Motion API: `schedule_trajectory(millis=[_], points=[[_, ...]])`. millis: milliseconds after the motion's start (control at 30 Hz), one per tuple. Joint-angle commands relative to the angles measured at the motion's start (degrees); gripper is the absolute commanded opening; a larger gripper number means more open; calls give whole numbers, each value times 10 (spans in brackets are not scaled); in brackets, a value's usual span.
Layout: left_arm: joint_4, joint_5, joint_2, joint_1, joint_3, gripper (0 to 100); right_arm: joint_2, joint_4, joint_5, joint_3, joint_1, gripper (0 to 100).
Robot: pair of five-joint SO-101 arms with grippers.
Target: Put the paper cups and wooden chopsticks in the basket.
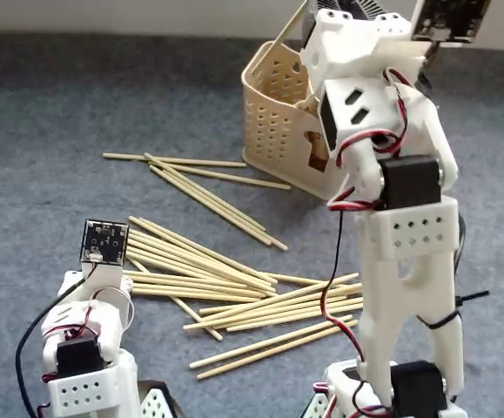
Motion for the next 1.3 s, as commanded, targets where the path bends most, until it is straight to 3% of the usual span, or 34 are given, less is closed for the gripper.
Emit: schedule_trajectory(millis=[0, 700, 933, 1133, 1267], points=[[0, -3, -6, -4, 12, 6, 16, -17, 7, -4, -2, 5], [0, -3, -6, -4, 12, 6, 52, -63, 6, 1, 31, 5], [0, -3, -6, -4, 12, 6, 51, -65, 8, 76, 20, 5], [0, -3, -6, -4, 12, 6, 51, -65, 121, 129, -10, 5], [0, -3, -6, -5, 12, 6, 47, -65, 143, 158, -23, 11]])
